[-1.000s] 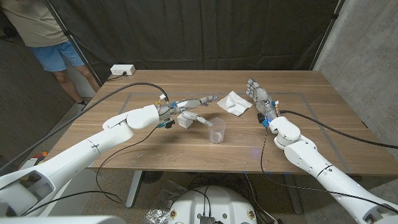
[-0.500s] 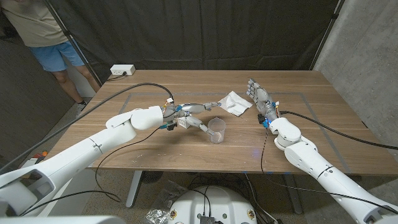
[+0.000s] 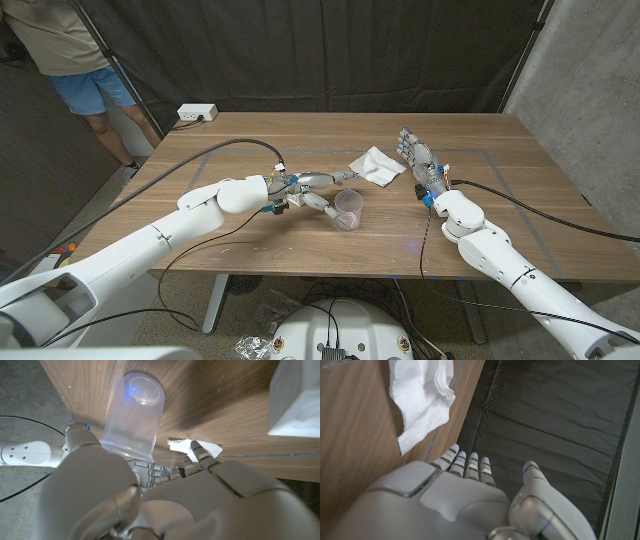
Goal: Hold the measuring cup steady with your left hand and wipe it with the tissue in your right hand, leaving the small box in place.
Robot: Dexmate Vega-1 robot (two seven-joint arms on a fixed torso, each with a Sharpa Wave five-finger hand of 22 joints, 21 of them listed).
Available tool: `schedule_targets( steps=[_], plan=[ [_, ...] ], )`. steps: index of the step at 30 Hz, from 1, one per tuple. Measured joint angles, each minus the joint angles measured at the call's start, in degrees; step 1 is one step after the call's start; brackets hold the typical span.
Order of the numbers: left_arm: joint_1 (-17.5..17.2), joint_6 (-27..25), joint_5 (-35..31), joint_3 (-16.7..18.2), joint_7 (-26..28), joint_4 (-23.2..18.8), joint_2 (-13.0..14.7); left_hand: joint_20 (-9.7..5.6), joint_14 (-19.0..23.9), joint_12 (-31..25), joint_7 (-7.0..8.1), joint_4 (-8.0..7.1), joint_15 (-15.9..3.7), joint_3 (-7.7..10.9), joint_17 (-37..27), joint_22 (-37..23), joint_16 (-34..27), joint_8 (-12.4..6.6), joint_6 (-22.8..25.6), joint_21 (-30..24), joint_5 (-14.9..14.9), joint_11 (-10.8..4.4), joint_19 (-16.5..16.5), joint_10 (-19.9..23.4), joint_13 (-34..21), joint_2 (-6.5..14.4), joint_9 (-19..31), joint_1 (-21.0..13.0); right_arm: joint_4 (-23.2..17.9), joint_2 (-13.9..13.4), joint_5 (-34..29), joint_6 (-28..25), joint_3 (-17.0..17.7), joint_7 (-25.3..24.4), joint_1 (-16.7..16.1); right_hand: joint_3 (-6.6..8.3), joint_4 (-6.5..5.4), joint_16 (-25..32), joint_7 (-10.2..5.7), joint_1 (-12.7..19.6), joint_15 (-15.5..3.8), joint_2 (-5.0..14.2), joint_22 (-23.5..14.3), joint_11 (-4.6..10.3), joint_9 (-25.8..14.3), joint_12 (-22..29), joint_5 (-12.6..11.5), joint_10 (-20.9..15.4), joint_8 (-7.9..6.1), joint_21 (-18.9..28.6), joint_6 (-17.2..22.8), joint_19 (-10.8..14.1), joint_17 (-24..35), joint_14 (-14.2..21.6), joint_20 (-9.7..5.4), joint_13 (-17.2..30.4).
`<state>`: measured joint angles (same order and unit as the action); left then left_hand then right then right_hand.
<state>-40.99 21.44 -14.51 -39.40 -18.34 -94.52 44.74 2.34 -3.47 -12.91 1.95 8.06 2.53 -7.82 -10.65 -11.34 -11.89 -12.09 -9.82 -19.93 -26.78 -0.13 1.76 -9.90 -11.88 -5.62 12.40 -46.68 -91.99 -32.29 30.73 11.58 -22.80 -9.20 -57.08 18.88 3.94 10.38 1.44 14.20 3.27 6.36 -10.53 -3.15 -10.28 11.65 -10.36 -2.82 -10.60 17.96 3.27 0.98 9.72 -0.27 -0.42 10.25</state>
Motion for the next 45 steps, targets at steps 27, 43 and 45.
schedule_targets(
  steps=[27, 43, 45],
  plan=[
    [2.3, 5.4, 20.9, -3.3, -9.1, 15.8, -8.8, -4.57, 25.5, -4.3, 1.84, 0.13, -4.94, 0.44, 0.4, 0.0, -3.0, -8.93, 10.4, -4.2, 4.1, -9.59, 12.8, 23.2, 0.6, 5.8, 0.1, -13.7, -0.1, -0.5, 0.4, 0.2, 0.7, 0.1, -0.6, -0.23, -0.24, 0.0, 0.00, 0.0, 0.00, 0.00, -0.3, 0.00, 0.0, 0.0, 0.0, 0.0, 0.00, -0.5, 0.0, 0.0, 0.0, 0.0, 0.00, 0.0],
    [0.0, 5.6, 19.7, -1.7, -2.7, 14.6, -9.0, -4.89, 50.2, -8.3, 3.66, 0.32, -2.74, 7.03, -2.6, -0.6, -4.7, -22.73, 39.1, -12.4, 14.0, -11.48, 23.7, 50.4, -1.0, 9.1, 0.3, -22.3, -0.1, -0.5, 0.5, 0.4, 0.8, 0.0, -0.8, -0.23, -0.24, 0.0, 0.00, 0.0, 0.00, 0.00, -0.3, 0.00, 0.0, 0.0, 0.0, 0.0, 0.00, -0.5, 0.0, 0.0, 0.0, 0.0, 0.00, 0.0],
    [-0.5, 5.8, 19.4, -1.2, -1.3, 14.4, -9.0, -5.09, 50.2, -8.3, 3.88, 0.16, -2.74, 7.33, -2.8, -0.6, -4.7, -22.97, 39.3, -12.6, 14.2, -11.53, 23.9, 50.9, -1.2, 9.1, 0.3, -22.3, -0.1, -0.5, 0.4, 0.4, 0.7, 0.0, -0.8, -0.23, -0.24, 0.0, 0.00, 0.0, 0.00, 0.00, -0.3, 0.00, 0.0, 0.0, 0.0, 0.0, 0.00, -0.7, 0.0, 0.0, 0.0, 0.0, 0.00, 0.0]
  ],
)
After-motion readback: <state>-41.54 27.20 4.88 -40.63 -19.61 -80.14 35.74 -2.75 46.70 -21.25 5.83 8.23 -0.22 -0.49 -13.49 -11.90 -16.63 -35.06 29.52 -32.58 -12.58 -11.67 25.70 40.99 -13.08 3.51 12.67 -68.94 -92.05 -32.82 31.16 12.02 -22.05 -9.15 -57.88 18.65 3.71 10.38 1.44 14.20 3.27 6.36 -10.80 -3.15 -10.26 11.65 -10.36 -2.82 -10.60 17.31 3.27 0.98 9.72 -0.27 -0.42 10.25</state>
